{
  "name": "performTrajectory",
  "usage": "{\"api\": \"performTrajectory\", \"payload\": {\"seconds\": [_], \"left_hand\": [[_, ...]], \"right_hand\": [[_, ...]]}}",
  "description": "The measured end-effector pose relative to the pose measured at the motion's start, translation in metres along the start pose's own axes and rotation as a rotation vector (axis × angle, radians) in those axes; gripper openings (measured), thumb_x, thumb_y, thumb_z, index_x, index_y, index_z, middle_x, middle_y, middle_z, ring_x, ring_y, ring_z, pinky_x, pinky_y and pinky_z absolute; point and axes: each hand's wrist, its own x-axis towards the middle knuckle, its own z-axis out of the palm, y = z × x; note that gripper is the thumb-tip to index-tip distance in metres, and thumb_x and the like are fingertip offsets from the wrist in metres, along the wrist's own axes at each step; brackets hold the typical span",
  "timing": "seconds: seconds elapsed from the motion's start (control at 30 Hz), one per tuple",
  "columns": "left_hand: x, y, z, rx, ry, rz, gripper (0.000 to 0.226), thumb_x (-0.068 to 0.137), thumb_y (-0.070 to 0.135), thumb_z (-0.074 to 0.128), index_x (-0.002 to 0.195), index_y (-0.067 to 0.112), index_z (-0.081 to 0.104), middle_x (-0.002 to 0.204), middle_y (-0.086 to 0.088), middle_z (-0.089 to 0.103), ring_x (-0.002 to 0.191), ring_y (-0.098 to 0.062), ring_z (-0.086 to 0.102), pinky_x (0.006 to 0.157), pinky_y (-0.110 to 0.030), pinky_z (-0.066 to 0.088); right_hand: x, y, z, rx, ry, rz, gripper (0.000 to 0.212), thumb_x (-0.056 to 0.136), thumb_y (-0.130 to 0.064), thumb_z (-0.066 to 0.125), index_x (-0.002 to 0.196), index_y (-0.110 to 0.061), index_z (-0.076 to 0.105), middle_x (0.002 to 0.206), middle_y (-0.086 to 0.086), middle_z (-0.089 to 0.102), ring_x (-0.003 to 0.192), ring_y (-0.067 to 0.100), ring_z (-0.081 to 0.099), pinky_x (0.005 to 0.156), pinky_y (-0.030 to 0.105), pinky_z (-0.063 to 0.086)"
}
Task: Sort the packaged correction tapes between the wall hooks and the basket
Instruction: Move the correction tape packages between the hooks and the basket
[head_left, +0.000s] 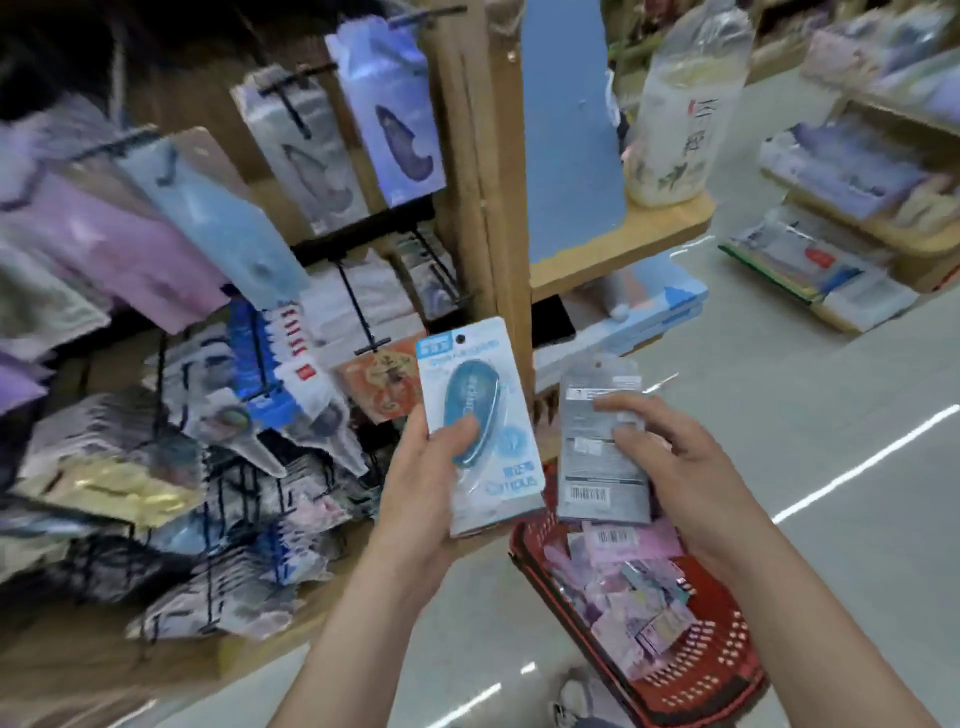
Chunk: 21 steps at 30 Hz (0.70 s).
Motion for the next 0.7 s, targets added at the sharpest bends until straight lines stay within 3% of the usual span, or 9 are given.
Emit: {"api": "performTrajectory", "payload": {"seconds": [0.07, 0.13, 0.2, 0.27, 0.4, 0.5, 0.6, 0.7], "left_hand": [[-0.012, 0.008, -0.02, -0.053, -0.002, 0.015, 0.026, 0.089, 0.017, 0.055, 0.111, 0.028, 0.064, 0.105, -0.005, 0.075, 0.089, -0.025, 0.073, 0.067, -0.042, 0.059], [-0.023, 0.013, -0.038, -0.065, 0.004, 0.053, 0.032, 0.085, 0.018, 0.057, 0.115, 0.028, 0.064, 0.112, -0.006, 0.073, 0.1, -0.028, 0.071, 0.081, -0.046, 0.058], [-0.032, 0.017, -0.054, -0.028, 0.025, 0.11, 0.03, 0.093, 0.013, 0.053, 0.119, 0.025, 0.061, 0.111, -0.003, 0.073, 0.101, -0.025, 0.071, 0.081, -0.042, 0.058], [-0.042, 0.021, -0.071, 0.056, 0.029, 0.172, 0.031, 0.094, 0.012, 0.055, 0.122, 0.024, 0.058, 0.11, -0.002, 0.073, 0.1, -0.02, 0.071, 0.077, -0.034, 0.058], [-0.064, 0.028, -0.103, 0.182, -0.001, 0.247, 0.031, 0.097, 0.014, 0.057, 0.126, 0.025, 0.054, 0.114, 0.002, 0.07, 0.102, -0.012, 0.069, 0.077, -0.023, 0.055], [-0.076, 0.032, -0.124, 0.27, -0.007, 0.294, 0.036, 0.091, 0.026, 0.064, 0.125, 0.028, 0.054, 0.116, 0.003, 0.069, 0.105, -0.015, 0.069, 0.081, -0.028, 0.056], [-0.09, 0.043, -0.145, 0.363, -0.015, 0.327, 0.037, 0.088, 0.019, 0.069, 0.119, 0.032, 0.055, 0.117, 0.0, 0.068, 0.101, -0.012, 0.069, 0.081, -0.026, 0.056], [-0.104, 0.054, -0.166, 0.35, 0.011, 0.364, 0.044, 0.087, 0.026, 0.072, 0.125, 0.041, 0.057, 0.126, 0.014, 0.064, 0.112, -0.005, 0.063, 0.09, -0.026, 0.054]], "right_hand": [[0.002, -0.01, 0.028, -0.054, -0.057, -0.015, 0.037, 0.098, -0.009, 0.054, 0.09, -0.039, 0.076, 0.107, -0.012, 0.071, 0.094, 0.007, 0.068, 0.075, 0.02, 0.05], [0.0, -0.02, 0.06, -0.052, -0.105, -0.034, 0.036, 0.098, -0.012, 0.055, 0.085, -0.036, 0.078, 0.099, -0.017, 0.074, 0.097, 0.005, 0.067, 0.078, 0.018, 0.051], [-0.007, -0.027, 0.091, -0.042, -0.213, -0.042, 0.02, 0.097, -0.037, 0.058, 0.091, -0.033, 0.077, 0.1, -0.016, 0.075, 0.102, 0.008, 0.068, 0.086, 0.026, 0.053], [-0.015, -0.03, 0.116, -0.096, -0.27, -0.076, 0.026, 0.085, -0.055, 0.065, 0.094, -0.033, 0.074, 0.1, -0.018, 0.074, 0.105, 0.009, 0.068, 0.092, 0.031, 0.053], [-0.031, -0.035, 0.156, -0.14, -0.288, -0.138, 0.033, 0.073, -0.054, 0.07, 0.089, -0.026, 0.073, 0.096, -0.004, 0.075, 0.099, 0.022, 0.07, 0.092, 0.052, 0.055], [-0.041, -0.035, 0.181, -0.065, -0.349, -0.122, 0.033, 0.072, -0.045, 0.072, 0.097, -0.022, 0.073, 0.1, -0.003, 0.076, 0.098, 0.02, 0.072, 0.09, 0.049, 0.058], [-0.052, -0.036, 0.203, 0.037, -0.39, -0.043, 0.038, 0.075, -0.036, 0.072, 0.108, -0.018, 0.073, 0.106, 0.002, 0.076, 0.102, 0.023, 0.072, 0.088, 0.043, 0.059], [-0.058, -0.038, 0.222, 0.189, -0.361, 0.035, 0.041, 0.075, -0.03, 0.071, 0.113, -0.014, 0.071, 0.106, 0.01, 0.076, 0.095, 0.026, 0.074, 0.077, 0.039, 0.061]]}}
